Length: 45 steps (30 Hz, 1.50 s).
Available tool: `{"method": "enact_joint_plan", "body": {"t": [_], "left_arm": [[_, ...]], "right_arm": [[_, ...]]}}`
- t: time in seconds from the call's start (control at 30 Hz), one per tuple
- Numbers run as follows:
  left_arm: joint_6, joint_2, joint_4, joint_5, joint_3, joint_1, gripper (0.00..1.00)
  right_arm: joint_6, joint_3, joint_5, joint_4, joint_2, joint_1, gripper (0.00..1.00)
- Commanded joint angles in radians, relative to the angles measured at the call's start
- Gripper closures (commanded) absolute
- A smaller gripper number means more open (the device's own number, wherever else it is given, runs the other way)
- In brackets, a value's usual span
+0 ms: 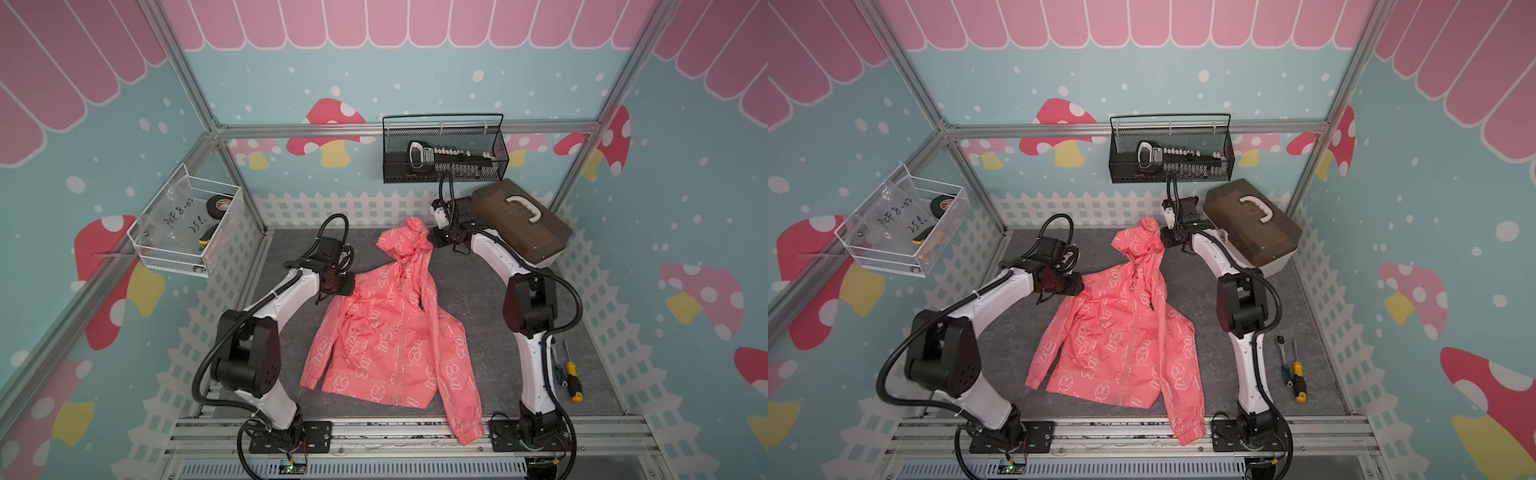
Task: Unzip the jacket
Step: Flatten out the jacket at the center of the board.
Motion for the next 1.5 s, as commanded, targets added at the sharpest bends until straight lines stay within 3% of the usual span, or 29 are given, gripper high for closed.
{"method": "enact_joint_plan", "body": {"t": [0.0, 0.1, 0.17, 0.2, 0.27, 0.37, 0.57, 0.7, 0.8, 1.03, 1.27, 1.47], "left_arm": [[0.009, 0.082, -0.031, -0.052, 0.120, 0.022, 0.58], [0.031, 0.061, -0.034, -0.163, 0.166, 0.025, 0.56], [0.042, 0.007, -0.014, -0.223, 0.150, 0.023, 0.54], [0.036, -0.020, -0.002, -0.248, 0.135, 0.024, 0.51], [0.005, -0.084, 0.007, -0.287, 0.100, 0.023, 0.43], [-0.043, -0.169, -0.004, -0.298, 0.038, 0.025, 0.36], [-0.178, -0.386, 0.048, -0.287, -0.198, 0.022, 0.37], [-0.272, -0.496, 0.101, -0.233, -0.354, 0.013, 0.37], [-0.339, -0.538, 0.106, -0.212, -0.429, 0.003, 0.37], [-0.435, -0.548, 0.109, -0.168, -0.491, -0.035, 0.37], [-0.473, -0.530, 0.122, -0.149, -0.511, -0.047, 0.37], [-0.481, -0.557, 0.152, -0.165, -0.555, -0.047, 0.36]], "right_arm": [[0.057, 0.366, -0.041, -0.244, 0.152, -0.009, 0.57], [0.020, 0.539, 0.035, -0.391, 0.200, -0.013, 0.46], [-0.002, 0.473, 0.093, -0.423, 0.129, -0.013, 0.44], [-0.009, 0.409, 0.104, -0.423, 0.081, -0.013, 0.35], [-0.007, 0.217, 0.125, -0.397, -0.056, -0.012, 0.22], [0.034, -0.151, 0.124, -0.273, -0.298, -0.010, 0.23], [0.192, -0.812, 0.082, -0.023, -0.758, 0.001, 0.24], [0.246, -1.057, 0.073, -0.011, -0.961, 0.058, 0.24], [0.299, -1.177, 0.101, -0.041, -1.080, 0.164, 0.24], [0.456, -1.293, 0.168, -0.109, -1.159, 0.391, 0.27], [0.519, -1.321, 0.200, -0.100, -1.063, 0.525, 0.33], [0.523, -1.326, 0.223, -0.088, -1.005, 0.531, 0.56]]}}
